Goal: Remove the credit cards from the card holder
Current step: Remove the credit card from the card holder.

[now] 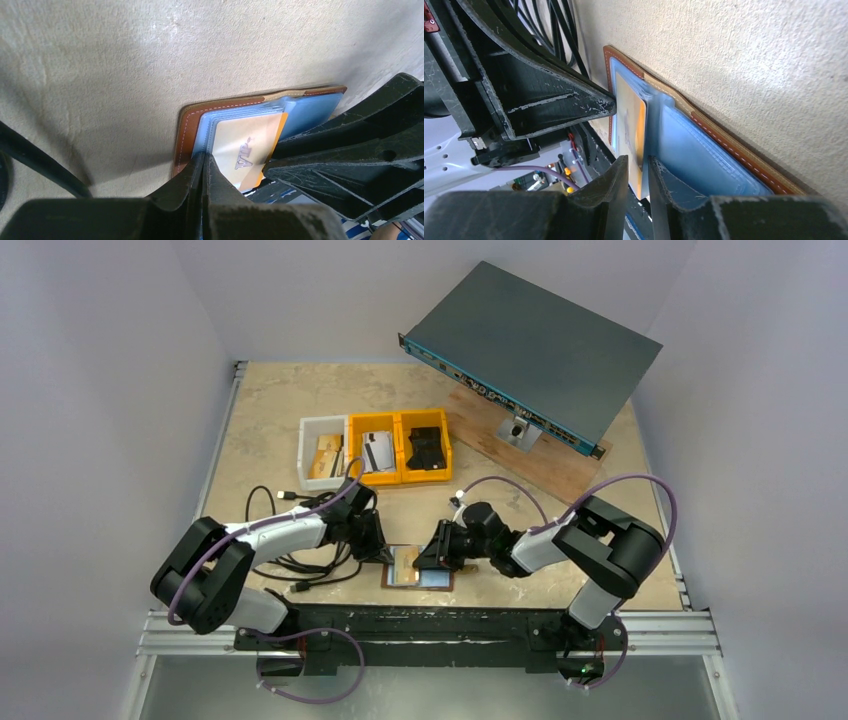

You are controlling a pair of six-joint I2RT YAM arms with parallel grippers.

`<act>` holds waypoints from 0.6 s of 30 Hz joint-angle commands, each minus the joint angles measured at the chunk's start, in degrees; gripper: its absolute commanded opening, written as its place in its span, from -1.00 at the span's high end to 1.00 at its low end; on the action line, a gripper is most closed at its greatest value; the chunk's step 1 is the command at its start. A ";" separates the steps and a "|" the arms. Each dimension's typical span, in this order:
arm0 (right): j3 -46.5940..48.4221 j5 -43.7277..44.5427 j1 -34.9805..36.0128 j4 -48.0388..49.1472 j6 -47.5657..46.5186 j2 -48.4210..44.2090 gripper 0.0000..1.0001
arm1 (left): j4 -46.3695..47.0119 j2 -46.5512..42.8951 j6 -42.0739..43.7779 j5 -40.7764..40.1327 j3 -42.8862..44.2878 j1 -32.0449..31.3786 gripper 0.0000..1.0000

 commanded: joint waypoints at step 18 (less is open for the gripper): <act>-1.42 0.10 -1.52 1.21 1.10 -0.81 0.87 | -6.70 0.02 -1.72 -12.56 -2.45 -0.42 1.00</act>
